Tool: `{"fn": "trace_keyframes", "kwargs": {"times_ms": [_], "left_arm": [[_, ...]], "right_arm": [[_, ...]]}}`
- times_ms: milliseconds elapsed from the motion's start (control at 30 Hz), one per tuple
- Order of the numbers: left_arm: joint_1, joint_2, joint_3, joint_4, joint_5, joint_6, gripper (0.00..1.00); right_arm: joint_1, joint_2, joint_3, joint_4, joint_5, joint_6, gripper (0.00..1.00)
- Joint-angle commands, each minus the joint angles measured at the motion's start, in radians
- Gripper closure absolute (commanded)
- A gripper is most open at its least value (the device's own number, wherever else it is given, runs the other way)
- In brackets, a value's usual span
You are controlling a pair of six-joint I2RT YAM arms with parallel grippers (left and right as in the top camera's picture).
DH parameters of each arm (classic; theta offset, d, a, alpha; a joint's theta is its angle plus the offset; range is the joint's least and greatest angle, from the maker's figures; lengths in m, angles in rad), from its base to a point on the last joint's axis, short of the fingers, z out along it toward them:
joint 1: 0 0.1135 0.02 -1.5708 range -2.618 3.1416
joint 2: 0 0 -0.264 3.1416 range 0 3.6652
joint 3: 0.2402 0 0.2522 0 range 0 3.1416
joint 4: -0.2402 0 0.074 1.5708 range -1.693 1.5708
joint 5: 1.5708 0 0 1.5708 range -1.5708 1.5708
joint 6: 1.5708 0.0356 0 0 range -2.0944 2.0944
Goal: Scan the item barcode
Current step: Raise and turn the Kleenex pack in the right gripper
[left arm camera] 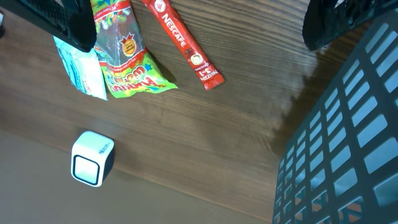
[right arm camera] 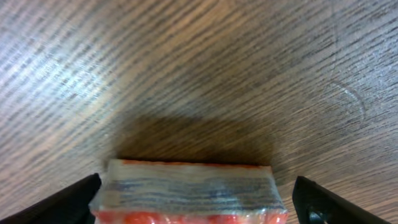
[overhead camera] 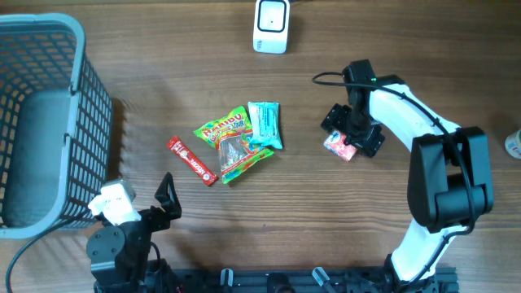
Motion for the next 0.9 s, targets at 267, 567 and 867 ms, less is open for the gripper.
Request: {"fn": "trace_keyframes", "kwargs": {"times_ms": [267, 567, 867], "left_arm": [[-0.005, -0.005, -0.003, -0.005, -0.010, 0.015, 0.00], [-0.005, -0.005, -0.003, -0.178, -0.010, 0.016, 0.00], [-0.005, -0.005, -0.003, -0.210, -0.010, 0.016, 0.00]], "right_arm": [[0.004, 0.013, 0.007, -0.016, 0.059, -0.140, 0.48], [0.004, 0.009, 0.172, -0.262, -0.152, -0.232, 0.56], [0.004, -0.001, 0.207, -0.407, -0.399, -0.402, 0.56]]}}
